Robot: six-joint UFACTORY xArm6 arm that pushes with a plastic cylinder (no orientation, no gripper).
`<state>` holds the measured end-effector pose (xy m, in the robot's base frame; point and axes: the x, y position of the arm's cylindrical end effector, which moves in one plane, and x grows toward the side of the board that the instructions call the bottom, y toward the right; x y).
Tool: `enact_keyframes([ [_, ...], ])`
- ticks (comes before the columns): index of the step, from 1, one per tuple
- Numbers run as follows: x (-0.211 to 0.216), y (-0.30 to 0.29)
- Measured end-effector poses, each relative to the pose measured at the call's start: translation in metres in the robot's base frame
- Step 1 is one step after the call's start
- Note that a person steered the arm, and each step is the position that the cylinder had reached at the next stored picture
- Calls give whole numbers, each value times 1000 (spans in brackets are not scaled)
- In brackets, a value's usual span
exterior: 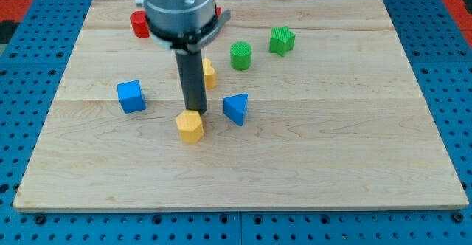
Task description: Move the blue cube to the right of the red star
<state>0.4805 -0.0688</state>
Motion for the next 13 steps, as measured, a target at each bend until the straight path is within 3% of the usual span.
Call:
enact_keyframes([
  [1,11,-54],
  [3,-51,-89],
  [4,-52,-103],
  [5,-6,-115],
  [6,-36,-137],
  [10,-114,-144],
  [13,-175,-98],
])
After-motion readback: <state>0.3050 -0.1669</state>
